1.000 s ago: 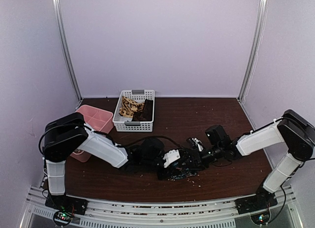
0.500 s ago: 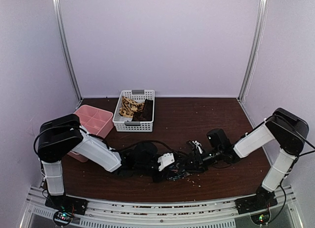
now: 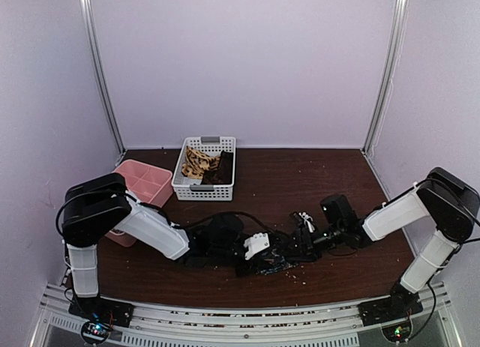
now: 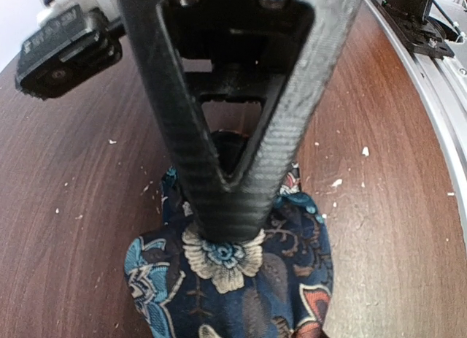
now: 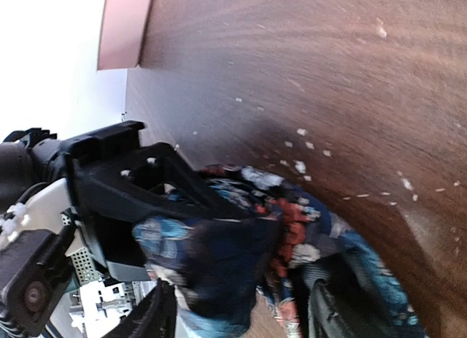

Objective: Roll the ties
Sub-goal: Roll the tie at the center of the board, then pick up the tie from the center of the board.

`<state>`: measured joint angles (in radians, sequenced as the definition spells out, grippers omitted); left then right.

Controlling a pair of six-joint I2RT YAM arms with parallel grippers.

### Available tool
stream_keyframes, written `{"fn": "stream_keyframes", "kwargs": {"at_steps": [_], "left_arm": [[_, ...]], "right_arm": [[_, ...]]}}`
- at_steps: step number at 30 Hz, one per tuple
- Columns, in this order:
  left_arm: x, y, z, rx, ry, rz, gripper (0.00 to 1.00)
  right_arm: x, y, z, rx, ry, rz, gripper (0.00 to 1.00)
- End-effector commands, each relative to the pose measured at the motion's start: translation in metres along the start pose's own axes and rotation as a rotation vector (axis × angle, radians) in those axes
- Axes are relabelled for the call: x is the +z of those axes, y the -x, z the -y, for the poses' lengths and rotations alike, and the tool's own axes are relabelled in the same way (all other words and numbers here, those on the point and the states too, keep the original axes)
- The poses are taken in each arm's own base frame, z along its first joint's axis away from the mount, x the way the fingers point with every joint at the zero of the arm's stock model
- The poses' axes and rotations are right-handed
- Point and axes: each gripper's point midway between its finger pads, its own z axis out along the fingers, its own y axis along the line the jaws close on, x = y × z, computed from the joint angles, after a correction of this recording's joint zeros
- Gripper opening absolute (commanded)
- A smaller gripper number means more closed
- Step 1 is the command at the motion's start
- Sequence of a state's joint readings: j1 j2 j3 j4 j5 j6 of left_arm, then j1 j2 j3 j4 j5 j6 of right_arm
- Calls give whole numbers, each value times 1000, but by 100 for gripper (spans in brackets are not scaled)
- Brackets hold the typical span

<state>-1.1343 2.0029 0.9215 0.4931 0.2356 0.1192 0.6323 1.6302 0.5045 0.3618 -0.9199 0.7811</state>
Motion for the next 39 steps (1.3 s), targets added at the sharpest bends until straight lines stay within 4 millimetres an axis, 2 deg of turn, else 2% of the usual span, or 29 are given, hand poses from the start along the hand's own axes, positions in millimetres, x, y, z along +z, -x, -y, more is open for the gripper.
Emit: {"fn": "stream_keyframes", "kwargs": {"at_steps": [1, 5, 8, 10, 12, 14, 15, 19, 24, 29, 32, 36, 39], "left_arm": [[7, -61, 20, -57, -76, -203, 33], [10, -63, 20, -60, -83, -219, 33], [10, -65, 20, -62, -80, -223, 33], [9, -64, 19, -65, -74, -220, 35], [9, -62, 16, -70, -60, -210, 39], [9, -56, 15, -76, -51, -188, 44], [9, -53, 14, -77, -46, -174, 48], [5, -37, 6, -85, -1, -88, 60], [0, -5, 4, -83, 23, 70, 67], [3, 15, 5, -44, 44, 144, 70], [12, 22, 3, -47, 42, 161, 70], [25, 22, 2, -57, 30, 157, 65], [32, 16, 5, -81, 9, 148, 56]], "right_arm": [[-2, 3, -17, -28, -12, 20, 58], [1, 2, -27, -44, 6, 5, 53], [4, -2, -20, -38, -14, -11, 47], [6, -5, -9, -31, -53, -27, 34], [6, -10, 4, -19, -93, -38, 15], [7, -13, 15, -4, -117, -46, 3], [7, -16, 21, 3, -128, -52, 0], [5, -23, 42, 12, -181, -65, 0], [-1, -29, 64, 28, -233, -69, 0], [-7, -29, 78, 56, -268, -58, 0], [-7, -26, 78, 62, -271, -55, 0], [-8, -25, 77, 53, -280, -61, 0], [-8, -26, 74, 45, -276, -66, 0]]}}
